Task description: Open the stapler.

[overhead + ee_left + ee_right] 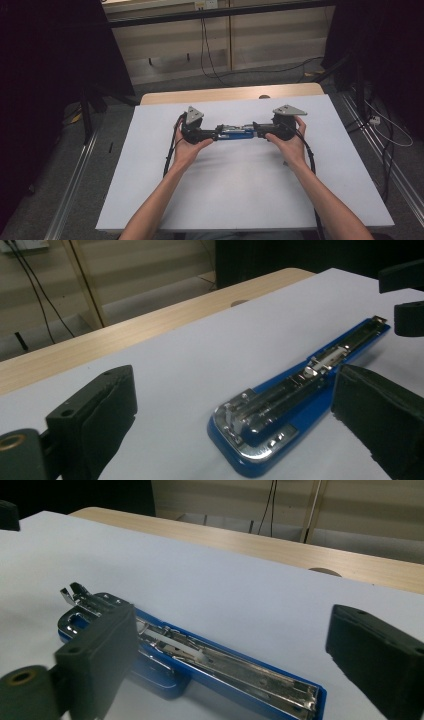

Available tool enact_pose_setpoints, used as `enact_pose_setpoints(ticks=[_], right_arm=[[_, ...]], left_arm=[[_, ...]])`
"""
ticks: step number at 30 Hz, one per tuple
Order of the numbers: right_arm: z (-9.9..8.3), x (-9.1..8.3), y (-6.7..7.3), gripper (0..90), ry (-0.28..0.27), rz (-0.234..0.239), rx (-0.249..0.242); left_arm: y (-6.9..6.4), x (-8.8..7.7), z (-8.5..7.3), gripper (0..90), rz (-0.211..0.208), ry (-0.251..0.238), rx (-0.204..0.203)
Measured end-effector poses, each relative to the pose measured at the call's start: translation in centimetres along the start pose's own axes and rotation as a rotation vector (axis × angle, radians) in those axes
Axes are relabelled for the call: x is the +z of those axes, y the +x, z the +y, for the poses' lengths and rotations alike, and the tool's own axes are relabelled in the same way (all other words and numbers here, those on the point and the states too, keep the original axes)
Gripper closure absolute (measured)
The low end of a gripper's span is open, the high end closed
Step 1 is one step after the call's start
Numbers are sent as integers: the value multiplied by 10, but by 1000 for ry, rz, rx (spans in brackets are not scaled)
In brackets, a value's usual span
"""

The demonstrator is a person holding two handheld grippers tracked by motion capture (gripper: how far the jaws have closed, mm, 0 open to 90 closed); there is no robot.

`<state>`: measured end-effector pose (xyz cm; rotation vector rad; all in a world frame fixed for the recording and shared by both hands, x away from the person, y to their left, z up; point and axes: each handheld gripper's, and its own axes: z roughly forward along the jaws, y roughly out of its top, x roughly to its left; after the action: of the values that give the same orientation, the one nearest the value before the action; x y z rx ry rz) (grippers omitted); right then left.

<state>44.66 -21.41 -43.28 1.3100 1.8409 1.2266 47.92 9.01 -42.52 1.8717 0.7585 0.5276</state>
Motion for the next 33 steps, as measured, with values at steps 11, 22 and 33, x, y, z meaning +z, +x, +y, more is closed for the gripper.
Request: enact_pose_setpoints(ticks=[11, 22, 33], right_arm=[[2, -18, -4, 34, 1, 17, -37], [-5, -35, -7, 38, -8, 17, -34], [-15, -56, -11, 41, -25, 18, -18]], left_arm=[[-1, -30, -7, 35, -8, 8, -19], [-3, -56, -22, 41, -6, 1, -34], [-10, -85, -36, 39, -26, -20, -36]])
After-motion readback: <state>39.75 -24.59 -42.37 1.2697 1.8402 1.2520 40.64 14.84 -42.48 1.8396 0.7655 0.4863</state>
